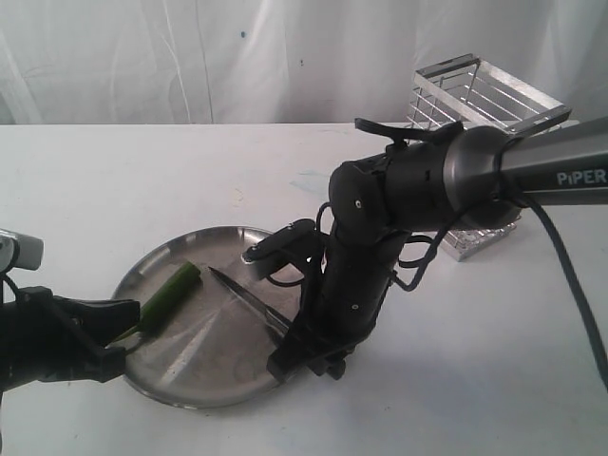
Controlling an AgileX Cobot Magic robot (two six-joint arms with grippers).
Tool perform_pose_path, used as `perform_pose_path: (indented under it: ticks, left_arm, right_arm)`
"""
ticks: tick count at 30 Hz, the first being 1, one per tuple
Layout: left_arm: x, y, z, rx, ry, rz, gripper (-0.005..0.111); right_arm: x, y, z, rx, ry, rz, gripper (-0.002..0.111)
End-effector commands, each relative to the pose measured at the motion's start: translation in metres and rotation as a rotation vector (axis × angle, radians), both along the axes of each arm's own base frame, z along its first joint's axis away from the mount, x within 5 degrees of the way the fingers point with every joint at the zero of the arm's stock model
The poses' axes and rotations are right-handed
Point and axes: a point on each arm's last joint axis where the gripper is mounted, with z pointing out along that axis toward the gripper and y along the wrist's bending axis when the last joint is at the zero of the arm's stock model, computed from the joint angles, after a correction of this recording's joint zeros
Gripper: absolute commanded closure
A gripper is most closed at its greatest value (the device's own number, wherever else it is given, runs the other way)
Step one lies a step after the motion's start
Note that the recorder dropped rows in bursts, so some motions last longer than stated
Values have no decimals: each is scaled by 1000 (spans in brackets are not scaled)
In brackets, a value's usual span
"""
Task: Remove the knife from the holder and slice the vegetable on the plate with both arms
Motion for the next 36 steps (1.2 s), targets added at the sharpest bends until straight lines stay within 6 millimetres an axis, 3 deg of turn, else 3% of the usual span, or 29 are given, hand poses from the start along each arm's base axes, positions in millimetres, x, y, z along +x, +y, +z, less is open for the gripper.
perform_pose_path:
  ticks: [1, 16, 18, 19, 24, 30, 36]
  left_arm:
    - [0, -1, 0, 9, -2, -12, 107]
    - [-1, -2, 0, 21, -4, -31, 107]
    - [-1, -2, 0, 21, -4, -31, 107]
    - [-1, -2, 0, 23, -5, -34, 107]
    - [-1, -2, 0, 20, -10, -39, 107]
    - [1, -5, 10, -58, -75, -38, 107]
    - [8, 4, 30, -223, -121, 139, 107]
  right_arm:
    - [2, -2, -1, 1, 0, -6, 84]
    - [3, -1, -18, -30, 38, 4, 84]
    - [3, -1, -18, -30, 40, -7, 94]
    - [3, -1, -18, -30, 40, -9, 105]
    - [3, -2, -17, -36, 49, -58, 108]
    - [-1, -10, 18, -35, -22, -44, 108]
    - [-11, -23, 70, -3, -143, -9, 108]
